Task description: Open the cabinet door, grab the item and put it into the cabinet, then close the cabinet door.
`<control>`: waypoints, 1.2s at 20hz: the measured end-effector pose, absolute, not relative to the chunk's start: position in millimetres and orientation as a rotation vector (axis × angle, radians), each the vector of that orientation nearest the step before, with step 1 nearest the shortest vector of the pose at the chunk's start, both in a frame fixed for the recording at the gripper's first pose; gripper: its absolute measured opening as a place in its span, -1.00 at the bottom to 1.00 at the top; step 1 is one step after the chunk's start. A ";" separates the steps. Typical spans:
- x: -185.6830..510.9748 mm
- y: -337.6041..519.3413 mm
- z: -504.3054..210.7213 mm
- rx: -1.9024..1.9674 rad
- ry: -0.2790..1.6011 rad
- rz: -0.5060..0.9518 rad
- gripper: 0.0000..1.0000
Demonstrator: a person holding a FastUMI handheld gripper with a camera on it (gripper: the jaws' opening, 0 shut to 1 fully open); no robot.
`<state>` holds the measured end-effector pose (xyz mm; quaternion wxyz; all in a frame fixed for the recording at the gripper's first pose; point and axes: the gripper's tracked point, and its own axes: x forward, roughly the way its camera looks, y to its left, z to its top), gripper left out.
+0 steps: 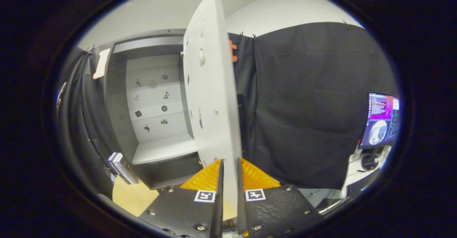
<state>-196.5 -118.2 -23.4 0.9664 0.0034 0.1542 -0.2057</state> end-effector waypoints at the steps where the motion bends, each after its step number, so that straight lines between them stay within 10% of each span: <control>1: -196.8 -115.5 -25.7 0.024 0.317 -0.398 -0.68; 24: -178.2 -1.0 -301.6 -0.144 0.932 0.134 -0.64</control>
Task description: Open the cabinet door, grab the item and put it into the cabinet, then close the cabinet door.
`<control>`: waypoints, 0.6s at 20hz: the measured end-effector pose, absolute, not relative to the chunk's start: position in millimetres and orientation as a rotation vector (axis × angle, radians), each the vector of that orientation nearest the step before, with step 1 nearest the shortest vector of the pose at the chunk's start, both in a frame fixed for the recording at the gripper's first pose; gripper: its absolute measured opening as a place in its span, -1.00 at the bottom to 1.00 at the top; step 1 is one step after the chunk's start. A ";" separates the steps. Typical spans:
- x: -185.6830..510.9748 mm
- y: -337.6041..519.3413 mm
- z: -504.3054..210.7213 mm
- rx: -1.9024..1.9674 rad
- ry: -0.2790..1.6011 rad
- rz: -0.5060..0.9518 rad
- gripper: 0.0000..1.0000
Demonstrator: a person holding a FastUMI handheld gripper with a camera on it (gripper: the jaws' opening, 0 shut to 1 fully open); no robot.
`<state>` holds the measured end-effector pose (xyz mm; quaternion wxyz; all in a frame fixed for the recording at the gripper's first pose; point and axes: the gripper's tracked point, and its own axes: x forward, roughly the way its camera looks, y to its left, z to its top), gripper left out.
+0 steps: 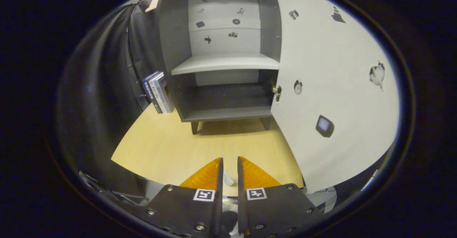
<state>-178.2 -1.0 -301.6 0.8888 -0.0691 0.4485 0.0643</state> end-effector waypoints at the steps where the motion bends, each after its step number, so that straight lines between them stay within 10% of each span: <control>1: -182.1 1.1 -318.0 -0.155 0.974 0.163 -0.64; 12: -193.3 -7.4 -407.1 -0.383 1.239 0.395 -0.63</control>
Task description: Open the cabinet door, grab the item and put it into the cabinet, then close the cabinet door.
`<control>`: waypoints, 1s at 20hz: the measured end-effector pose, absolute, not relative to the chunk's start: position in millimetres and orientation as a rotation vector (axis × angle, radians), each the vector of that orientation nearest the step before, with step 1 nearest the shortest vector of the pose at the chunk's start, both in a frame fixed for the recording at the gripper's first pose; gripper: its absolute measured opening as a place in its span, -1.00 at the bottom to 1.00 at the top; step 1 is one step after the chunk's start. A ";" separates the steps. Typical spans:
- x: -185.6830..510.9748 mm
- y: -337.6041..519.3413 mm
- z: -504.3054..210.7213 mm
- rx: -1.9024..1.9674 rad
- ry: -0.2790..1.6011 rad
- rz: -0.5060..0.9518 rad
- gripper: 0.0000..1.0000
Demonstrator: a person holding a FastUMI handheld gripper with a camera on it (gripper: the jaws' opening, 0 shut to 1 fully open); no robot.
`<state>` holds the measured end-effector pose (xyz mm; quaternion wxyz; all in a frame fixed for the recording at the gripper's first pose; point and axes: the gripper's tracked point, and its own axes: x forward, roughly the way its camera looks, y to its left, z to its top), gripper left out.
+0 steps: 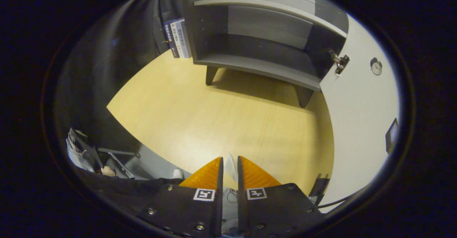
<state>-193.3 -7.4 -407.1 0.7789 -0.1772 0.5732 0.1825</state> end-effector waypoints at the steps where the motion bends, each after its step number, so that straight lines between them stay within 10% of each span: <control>1: -193.9 -6.7 -415.9 -0.388 1.258 0.405 -0.63; 12: -184.1 -8.3 -437.4 -0.280 1.325 0.298 -0.96; 20: -112.4 16.0 -324.3 -0.240 1.172 0.294 -0.96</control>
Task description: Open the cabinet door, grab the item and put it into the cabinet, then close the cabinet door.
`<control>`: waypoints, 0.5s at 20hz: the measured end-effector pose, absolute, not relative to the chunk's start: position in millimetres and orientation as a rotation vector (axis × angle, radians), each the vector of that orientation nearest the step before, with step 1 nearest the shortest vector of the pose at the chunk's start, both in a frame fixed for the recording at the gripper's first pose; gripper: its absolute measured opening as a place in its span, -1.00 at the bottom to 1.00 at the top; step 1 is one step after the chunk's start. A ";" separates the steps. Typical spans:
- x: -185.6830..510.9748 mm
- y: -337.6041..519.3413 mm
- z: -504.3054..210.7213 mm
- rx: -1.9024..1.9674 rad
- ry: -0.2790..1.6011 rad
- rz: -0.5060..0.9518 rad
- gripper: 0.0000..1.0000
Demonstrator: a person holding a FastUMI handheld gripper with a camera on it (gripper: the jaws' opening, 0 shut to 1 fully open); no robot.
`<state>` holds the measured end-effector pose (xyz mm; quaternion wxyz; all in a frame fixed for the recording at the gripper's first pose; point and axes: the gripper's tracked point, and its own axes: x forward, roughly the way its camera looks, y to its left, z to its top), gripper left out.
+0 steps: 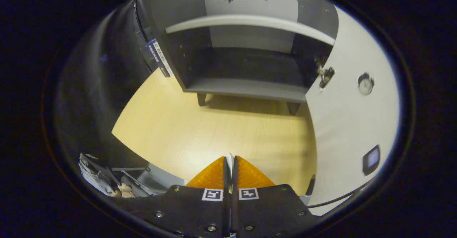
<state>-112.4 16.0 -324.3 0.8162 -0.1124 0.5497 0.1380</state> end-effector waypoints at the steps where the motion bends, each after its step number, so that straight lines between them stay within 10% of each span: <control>1: -96.9 22.4 -303.2 -0.243 1.132 0.303 -0.96; 10: 44.7 62.3 -156.8 -0.235 0.857 0.320 -0.96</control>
